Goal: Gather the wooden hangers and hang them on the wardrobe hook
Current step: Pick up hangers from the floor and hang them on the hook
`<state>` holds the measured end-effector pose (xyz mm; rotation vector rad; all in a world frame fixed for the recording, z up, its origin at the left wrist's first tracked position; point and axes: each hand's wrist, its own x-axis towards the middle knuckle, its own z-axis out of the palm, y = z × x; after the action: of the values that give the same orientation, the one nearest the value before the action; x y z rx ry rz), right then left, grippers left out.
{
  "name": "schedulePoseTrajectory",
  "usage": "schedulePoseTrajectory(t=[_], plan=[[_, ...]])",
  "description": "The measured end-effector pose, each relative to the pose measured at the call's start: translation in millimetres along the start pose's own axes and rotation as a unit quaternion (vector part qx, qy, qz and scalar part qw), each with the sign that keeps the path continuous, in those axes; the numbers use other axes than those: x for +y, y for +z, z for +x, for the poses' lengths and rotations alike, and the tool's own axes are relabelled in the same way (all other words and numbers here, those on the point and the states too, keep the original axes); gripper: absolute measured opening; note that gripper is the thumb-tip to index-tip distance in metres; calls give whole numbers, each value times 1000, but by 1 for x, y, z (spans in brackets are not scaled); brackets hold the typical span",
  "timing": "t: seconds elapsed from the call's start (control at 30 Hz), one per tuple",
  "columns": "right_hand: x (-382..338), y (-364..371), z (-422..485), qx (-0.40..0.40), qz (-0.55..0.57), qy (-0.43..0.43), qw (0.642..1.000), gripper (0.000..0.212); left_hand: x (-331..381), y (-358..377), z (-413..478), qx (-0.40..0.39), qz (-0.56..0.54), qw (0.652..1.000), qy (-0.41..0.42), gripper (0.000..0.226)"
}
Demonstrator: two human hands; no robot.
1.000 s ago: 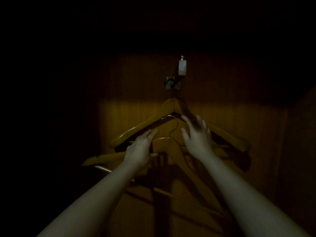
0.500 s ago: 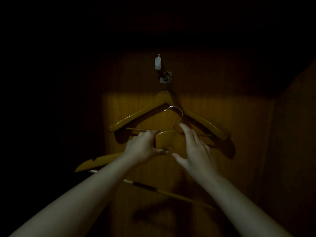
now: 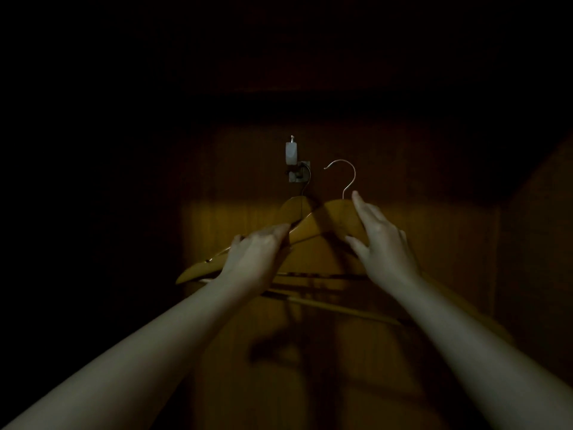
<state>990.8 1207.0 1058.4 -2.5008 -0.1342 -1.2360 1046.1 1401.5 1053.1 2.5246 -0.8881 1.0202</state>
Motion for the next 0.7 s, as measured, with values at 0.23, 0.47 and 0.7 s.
schedulePoseTrajectory(t=[0.23, 0.47, 0.7], plan=[[-7, 14, 63, -13, -21, 6, 1000, 78, -36, -2, 56, -63, 5, 997, -39, 41], [-15, 39, 94, -63, -86, 33, 994, 74, -68, 17, 74, -85, -28, 994, -64, 41], [-17, 61, 91, -44, 51, 51, 996, 65, -81, 28, 63, -109, -52, 989, -85, 35]])
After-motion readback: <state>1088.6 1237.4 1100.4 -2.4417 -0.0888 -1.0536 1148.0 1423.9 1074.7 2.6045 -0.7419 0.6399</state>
